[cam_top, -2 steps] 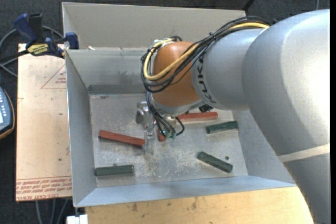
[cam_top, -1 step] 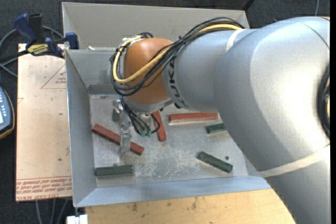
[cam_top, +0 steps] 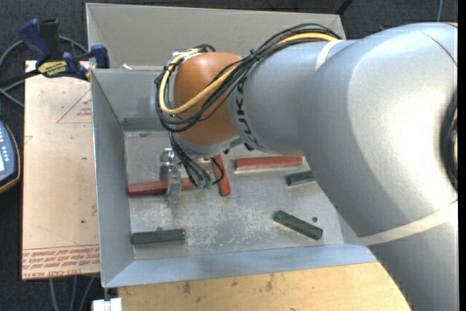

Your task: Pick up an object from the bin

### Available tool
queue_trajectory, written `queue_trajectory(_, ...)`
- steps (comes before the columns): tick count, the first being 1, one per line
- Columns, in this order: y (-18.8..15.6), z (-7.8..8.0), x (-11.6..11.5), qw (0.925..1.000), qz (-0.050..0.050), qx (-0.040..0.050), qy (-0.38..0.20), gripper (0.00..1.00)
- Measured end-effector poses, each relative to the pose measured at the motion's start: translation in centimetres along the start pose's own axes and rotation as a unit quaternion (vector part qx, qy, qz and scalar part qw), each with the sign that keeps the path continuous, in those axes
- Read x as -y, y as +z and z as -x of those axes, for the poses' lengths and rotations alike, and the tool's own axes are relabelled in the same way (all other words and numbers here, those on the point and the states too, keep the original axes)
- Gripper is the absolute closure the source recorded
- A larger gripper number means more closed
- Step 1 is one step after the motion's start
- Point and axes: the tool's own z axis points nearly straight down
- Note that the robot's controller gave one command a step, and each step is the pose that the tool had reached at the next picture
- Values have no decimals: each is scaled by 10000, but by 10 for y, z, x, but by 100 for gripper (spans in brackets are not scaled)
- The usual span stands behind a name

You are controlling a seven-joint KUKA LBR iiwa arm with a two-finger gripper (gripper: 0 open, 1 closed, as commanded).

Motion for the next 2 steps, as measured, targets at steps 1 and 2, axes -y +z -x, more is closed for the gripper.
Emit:
queue_trajectory(1,-93,4,20,9998,1,36,171,100)
queue_trajectory(2,-141,3,24,9998,1,23,195,100)
